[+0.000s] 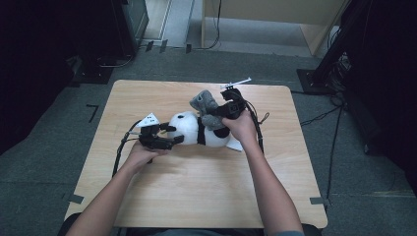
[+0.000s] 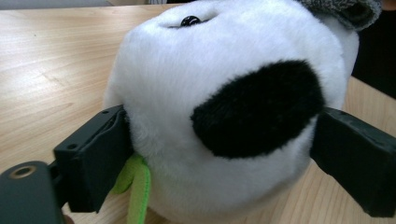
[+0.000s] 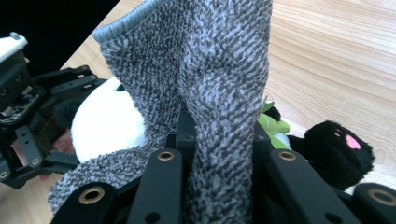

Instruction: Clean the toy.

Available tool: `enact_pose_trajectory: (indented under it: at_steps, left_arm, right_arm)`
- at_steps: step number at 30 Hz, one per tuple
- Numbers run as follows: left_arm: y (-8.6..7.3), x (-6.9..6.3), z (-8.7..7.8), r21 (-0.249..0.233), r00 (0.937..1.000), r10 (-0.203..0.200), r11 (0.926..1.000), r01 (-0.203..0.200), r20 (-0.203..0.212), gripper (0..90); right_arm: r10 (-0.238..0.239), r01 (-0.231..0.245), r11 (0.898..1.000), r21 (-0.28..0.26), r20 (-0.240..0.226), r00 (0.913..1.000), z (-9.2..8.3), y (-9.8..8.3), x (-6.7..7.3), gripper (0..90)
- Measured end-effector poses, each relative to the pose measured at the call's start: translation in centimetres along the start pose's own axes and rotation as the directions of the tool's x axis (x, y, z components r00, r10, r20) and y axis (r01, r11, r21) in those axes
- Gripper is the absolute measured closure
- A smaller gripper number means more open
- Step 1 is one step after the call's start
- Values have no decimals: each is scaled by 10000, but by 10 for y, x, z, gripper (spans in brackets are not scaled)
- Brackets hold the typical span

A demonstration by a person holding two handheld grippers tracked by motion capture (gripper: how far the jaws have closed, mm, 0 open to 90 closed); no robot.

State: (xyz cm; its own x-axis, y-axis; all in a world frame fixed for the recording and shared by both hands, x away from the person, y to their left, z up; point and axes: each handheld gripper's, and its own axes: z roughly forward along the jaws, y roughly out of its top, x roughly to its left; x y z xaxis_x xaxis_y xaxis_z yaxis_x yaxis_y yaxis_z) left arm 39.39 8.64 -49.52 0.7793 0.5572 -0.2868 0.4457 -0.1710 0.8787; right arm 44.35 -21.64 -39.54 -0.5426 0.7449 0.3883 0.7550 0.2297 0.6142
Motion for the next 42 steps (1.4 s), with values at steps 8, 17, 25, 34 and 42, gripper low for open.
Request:
enact_pose_trajectory:
  at_steps: [8, 17, 25, 34, 42]
  left_arm:
    - [-2, -3, 1, -128, 9997, -139, 9998, 136, -205, 149]
    - [5, -8, -3, 164, 9968, -234, 9996, 247, -768, 319]
    - [8, -11, -5, 312, 9927, -825, 9958, 855, -884, 377]
    - [9, -17, -6, 408, 9920, -765, 9959, 809, -1000, 386]
    - [7, -17, -7, 456, 9901, -860, 9948, 915, -1106, 388]
  right_arm:
    - [-9, 12, 9999, -169, 139, 9999, 3, 2, 0, 749]
    - [258, -249, 9987, -435, 200, 9995, -5, 3, 3, 759]
    - [-304, 284, 9960, -851, -225, 9993, -17, 4, 34, 762]
    - [-802, 743, 9954, -602, -1011, 9916, 8, 5, 70, 761]
    - [-725, 699, 9973, -238, -1332, 9884, 44, -2, 79, 757]
